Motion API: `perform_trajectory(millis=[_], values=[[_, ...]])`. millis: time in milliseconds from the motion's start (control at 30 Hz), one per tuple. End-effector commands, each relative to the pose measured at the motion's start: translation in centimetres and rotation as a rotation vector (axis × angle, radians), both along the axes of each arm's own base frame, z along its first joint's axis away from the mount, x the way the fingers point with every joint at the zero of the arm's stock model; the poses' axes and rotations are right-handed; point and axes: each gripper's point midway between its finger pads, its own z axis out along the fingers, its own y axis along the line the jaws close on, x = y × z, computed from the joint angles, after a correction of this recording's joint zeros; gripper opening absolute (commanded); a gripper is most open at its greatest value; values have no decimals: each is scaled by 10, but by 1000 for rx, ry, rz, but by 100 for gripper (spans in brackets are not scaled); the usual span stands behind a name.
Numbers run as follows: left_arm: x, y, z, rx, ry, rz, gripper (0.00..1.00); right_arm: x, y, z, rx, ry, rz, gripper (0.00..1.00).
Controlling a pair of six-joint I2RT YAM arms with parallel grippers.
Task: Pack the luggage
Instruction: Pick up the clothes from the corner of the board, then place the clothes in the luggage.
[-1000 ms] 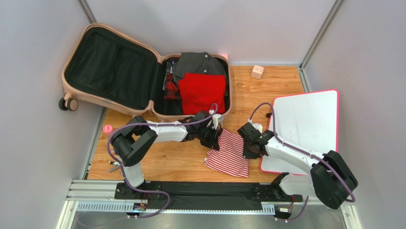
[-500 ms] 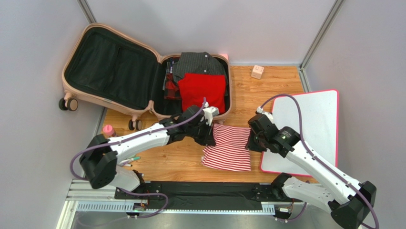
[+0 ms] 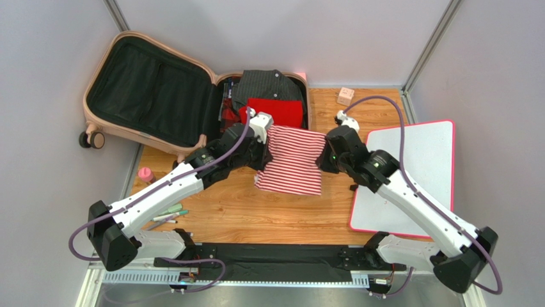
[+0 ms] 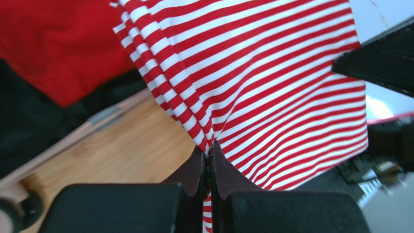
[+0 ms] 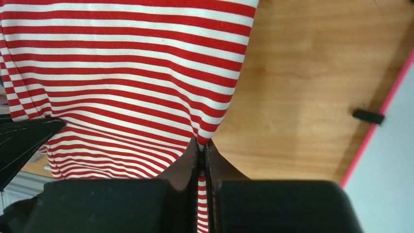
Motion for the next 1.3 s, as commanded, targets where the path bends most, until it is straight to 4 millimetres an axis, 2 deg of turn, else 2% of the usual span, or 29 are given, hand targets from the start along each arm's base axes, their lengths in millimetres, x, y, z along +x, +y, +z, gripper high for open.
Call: perform_trajectory(millis=[0,67,133,167,200,233,300,333,367,467,600,633,667,767,1000,1133,1267], values=[[45,40,28,46,-137,147,0,52,35,48,60,-214,36,0],[56,47,34,31,-149,165,0,75,51,51,54,-251,54,0],[74,60,40,30,-175,202,0,92,64,64,46,-302,79,0],[84,67,44,37,-196,217,0,105,76,60,25,-316,102,0],[90,70,41,51,-198,226,0,115,83,71,35,-346,108,0],[96,74,42,55,-203,240,0,128,95,62,25,-349,117,0],[112,87,40,67,-218,280,0,144,106,62,8,-378,139,0],[118,92,39,72,-224,297,0,157,118,62,11,-392,147,0],[126,102,41,90,-243,334,0,163,125,64,21,-399,160,0],[147,118,50,110,-293,394,0,182,149,65,41,-411,191,0],[173,133,35,141,-276,445,0,205,169,54,42,-414,199,0],[177,135,31,148,-270,452,0,211,173,42,31,-397,201,0],[182,143,29,167,-270,472,0,214,178,46,41,-405,204,0],[193,154,9,209,-237,495,0,220,187,31,49,-374,210,0],[207,169,-19,265,-178,549,0,222,192,3,35,-324,209,1],[212,178,-27,264,-148,603,0,225,195,-9,25,-307,218,0],[216,180,-30,267,-111,620,0,226,198,-13,19,-303,227,0]])
